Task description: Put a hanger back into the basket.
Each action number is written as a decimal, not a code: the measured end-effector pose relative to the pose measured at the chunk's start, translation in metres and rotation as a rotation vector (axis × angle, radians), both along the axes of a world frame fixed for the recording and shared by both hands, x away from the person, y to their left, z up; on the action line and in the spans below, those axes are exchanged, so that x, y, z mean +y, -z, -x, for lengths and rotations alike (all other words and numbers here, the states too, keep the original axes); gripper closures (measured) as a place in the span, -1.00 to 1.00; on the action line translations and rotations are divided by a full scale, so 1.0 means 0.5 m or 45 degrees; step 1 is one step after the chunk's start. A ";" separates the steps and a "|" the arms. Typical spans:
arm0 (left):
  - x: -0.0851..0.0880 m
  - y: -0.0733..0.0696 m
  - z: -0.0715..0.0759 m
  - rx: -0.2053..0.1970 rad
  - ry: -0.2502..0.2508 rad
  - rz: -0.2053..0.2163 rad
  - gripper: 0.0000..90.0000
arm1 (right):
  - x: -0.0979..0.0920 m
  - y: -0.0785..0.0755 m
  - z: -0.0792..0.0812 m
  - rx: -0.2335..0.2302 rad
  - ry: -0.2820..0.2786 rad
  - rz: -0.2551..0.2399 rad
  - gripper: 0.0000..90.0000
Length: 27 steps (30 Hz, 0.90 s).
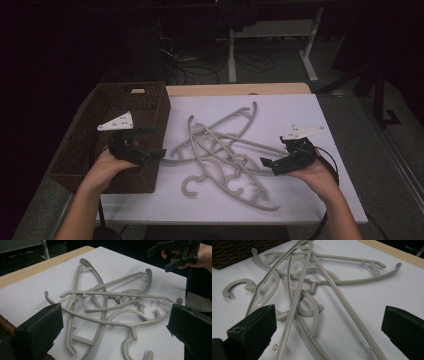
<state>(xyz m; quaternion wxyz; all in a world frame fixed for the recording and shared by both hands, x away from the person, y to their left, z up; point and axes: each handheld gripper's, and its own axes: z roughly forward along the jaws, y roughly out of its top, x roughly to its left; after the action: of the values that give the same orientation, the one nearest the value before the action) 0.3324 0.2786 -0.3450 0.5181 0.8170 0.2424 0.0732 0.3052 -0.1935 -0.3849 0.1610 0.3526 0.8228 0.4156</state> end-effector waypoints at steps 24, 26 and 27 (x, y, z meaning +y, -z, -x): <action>-0.012 -0.009 0.014 0.012 -0.010 0.067 -1.00 | 0.034 0.028 -0.020 0.099 0.009 0.016 -0.44; -0.012 -0.008 0.014 0.016 -0.008 0.067 -1.00 | 0.048 0.034 -0.024 0.126 -0.005 0.014 -0.35; -0.012 -0.007 0.014 0.017 -0.008 0.061 -1.00 | 0.056 0.037 -0.026 0.135 -0.008 0.020 -0.31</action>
<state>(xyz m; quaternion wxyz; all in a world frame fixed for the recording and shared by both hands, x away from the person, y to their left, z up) 0.3255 0.2726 -0.3415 0.5358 0.8040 0.2501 0.0635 0.3181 -0.1656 -0.4033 0.1185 0.3703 0.8345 0.3904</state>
